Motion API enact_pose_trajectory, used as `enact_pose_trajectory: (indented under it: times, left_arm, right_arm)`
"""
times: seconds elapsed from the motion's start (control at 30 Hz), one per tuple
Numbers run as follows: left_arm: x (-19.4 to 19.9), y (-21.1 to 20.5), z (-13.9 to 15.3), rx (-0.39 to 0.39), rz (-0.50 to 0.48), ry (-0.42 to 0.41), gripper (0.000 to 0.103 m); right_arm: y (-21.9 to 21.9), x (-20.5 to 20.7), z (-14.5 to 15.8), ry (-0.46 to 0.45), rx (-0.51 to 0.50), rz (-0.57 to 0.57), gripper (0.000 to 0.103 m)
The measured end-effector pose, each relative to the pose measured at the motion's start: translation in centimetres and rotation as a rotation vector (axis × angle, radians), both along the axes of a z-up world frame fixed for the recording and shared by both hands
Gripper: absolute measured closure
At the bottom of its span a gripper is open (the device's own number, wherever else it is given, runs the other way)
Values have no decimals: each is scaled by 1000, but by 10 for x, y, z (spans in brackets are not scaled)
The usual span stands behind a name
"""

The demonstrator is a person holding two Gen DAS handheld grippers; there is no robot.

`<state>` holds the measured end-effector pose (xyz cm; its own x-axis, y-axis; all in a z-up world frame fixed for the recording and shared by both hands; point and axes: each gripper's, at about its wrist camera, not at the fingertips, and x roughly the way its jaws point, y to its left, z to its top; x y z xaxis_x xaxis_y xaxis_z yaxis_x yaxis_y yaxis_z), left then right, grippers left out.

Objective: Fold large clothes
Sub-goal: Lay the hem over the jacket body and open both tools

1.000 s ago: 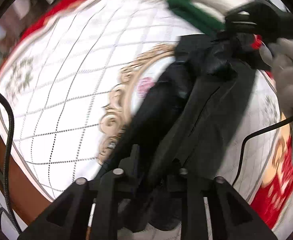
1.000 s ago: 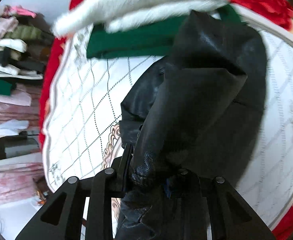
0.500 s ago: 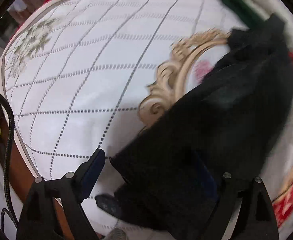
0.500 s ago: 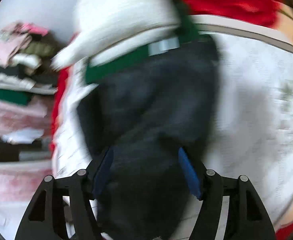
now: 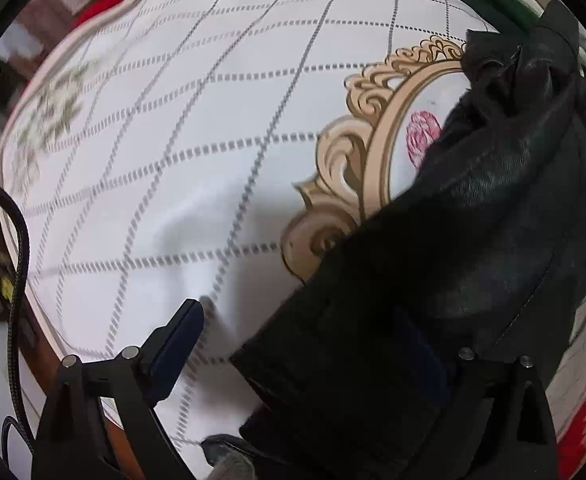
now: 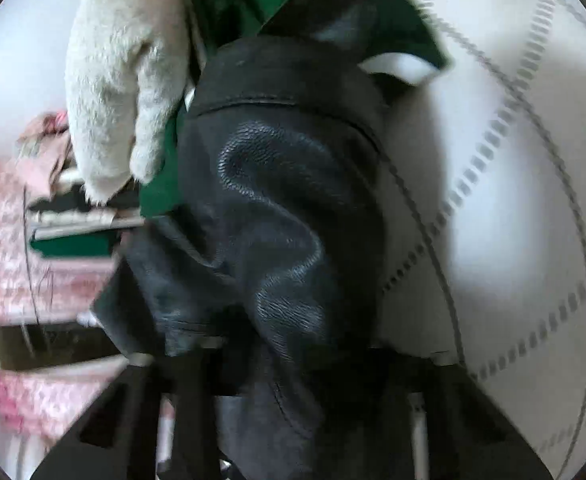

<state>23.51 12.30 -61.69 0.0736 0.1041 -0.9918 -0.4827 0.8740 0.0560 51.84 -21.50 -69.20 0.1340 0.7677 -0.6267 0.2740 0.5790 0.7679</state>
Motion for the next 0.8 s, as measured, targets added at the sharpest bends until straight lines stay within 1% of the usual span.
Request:
enact_pose_trajectory:
  times: [0.1, 0.13, 0.2, 0.23, 0.27, 0.33, 0.37, 0.43, 0.47, 0.5, 0.53, 0.57, 0.6, 0.63, 0.7, 0.73, 0.8]
  left_arm:
    - [11, 15, 7, 54, -26, -5, 6]
    - [14, 20, 9, 60, -28, -8, 6]
    - [21, 28, 17, 69, -40, -20, 6]
    - [24, 31, 22, 74, -51, -27, 6]
    - [27, 31, 27, 70, -60, -33, 6]
    - [30, 27, 38, 62, -79, -49, 6]
    - [30, 24, 46, 70, -87, -62, 6]
    - [26, 14, 64, 86, -110, -100, 6]
    - [27, 5, 70, 84, -119, -116, 6]
    - [26, -5, 76, 81, -126, -134, 6]
    - [23, -14, 81, 73, -132, -149, 6]
    - [23, -24, 84, 55, -142, -158, 6]
    - [25, -31, 84, 41, -147, -157, 6]
    - [20, -43, 84, 24, -153, -149, 6]
    - [27, -61, 80, -4, -164, -141, 6]
    - [33, -72, 75, -21, -166, -129, 6]
    - [39, -88, 72, -54, -158, -129, 6]
  right_arm:
    - [-35, -52, 24, 39, -33, -121, 87]
    - [-54, -81, 32, 72, -61, -171, 87]
    - [-85, -133, 48, 124, -134, -215, 87]
    - [-100, -155, 54, 144, -179, -213, 87]
    - [-113, -178, 57, 176, -237, -196, 85]
    - [-131, -213, 54, 231, -317, -164, 76]
    - [-140, -227, 56, 233, -366, -156, 72]
    - [-153, -253, 65, 198, -401, -171, 70]
    - [-154, -259, 70, 195, -416, -160, 63]
    - [-156, -265, 77, 189, -444, -129, 55]
    - [-157, -267, 85, 185, -478, -98, 49]
    - [-156, -269, 97, 172, -529, -56, 34]
    - [-155, -271, 110, 146, -575, -29, 32]
    - [-157, -273, 125, 117, -619, -1, 32]
    - [-148, -268, 147, 72, -694, 49, 32]
    - [-142, -264, 160, 20, -694, 71, 32]
    - [-125, -246, 173, -62, -654, 109, 34]
